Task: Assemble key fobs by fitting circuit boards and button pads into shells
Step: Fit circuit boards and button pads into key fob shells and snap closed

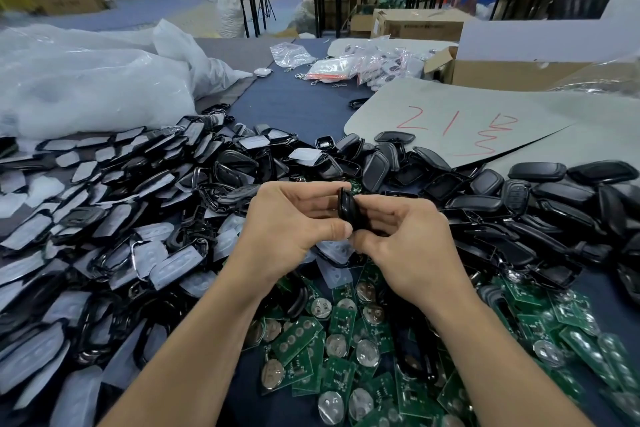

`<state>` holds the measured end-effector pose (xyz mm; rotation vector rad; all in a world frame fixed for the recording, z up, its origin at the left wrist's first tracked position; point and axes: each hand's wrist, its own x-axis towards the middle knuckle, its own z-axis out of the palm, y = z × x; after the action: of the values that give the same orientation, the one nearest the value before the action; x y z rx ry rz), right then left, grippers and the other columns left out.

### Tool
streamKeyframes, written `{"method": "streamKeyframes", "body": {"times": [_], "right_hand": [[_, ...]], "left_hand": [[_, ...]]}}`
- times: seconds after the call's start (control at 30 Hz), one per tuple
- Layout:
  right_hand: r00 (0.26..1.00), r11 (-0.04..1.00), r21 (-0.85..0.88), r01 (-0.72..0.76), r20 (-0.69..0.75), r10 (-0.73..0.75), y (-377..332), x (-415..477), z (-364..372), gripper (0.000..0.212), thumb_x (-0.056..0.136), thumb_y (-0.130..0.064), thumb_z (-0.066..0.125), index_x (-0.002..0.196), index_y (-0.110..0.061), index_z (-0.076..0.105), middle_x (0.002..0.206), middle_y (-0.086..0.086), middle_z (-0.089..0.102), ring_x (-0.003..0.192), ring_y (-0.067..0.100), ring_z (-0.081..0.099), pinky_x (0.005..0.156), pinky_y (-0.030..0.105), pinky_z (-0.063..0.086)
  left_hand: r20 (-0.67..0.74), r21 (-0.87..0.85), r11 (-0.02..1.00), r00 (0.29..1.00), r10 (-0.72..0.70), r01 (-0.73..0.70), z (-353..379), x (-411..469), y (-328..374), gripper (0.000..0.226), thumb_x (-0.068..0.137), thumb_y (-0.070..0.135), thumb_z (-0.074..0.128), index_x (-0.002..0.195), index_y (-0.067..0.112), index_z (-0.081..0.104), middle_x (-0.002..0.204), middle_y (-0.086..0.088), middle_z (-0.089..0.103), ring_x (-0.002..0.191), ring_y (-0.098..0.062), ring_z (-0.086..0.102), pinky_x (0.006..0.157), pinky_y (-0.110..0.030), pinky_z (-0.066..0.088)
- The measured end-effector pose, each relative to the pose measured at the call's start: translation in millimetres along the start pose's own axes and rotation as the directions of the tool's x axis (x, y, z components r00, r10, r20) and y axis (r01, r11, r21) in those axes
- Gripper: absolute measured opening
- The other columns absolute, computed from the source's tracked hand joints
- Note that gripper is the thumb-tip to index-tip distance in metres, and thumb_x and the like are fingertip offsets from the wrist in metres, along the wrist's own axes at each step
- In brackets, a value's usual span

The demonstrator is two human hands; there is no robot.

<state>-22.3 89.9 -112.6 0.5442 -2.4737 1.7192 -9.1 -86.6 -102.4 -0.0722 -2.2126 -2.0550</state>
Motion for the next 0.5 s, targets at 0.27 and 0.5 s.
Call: {"method": "streamKeyframes", "body": {"times": [0.27,0.5], "right_hand": [[0.997,0.979,-0.205,0.014,-0.066,-0.028,-11,-6,8,0.061,0.079,-0.009,0.074,0.104,-0.062,0.058,0.071,-0.048,0.06,0.083,-0.013,0.066,0.069,0.005,0.051],[0.992,0.94,-0.34,-0.036,-0.129,-0.009,-20,-10,11,0.039,0.074,-0.02,0.064,0.107,-0.04,0.072,0.082,-0.015,0.075,0.076,0.008,0.069,0.072,0.03,0.059]], "left_hand": [[-0.082,0.268,0.962,0.994,0.078,-0.053,13,-9,8,0.046,0.064,0.017,0.084,0.095,0.051,0.079,0.092,0.02,0.08,0.093,0.002,0.075,0.085,-0.021,0.06],[-0.217,0.146,0.988,0.972,0.086,-0.054,26,-11,15,0.026,0.083,0.019,0.083,0.082,0.045,0.082,0.076,0.011,0.079,0.061,-0.005,0.073,0.06,-0.017,0.057]]}}
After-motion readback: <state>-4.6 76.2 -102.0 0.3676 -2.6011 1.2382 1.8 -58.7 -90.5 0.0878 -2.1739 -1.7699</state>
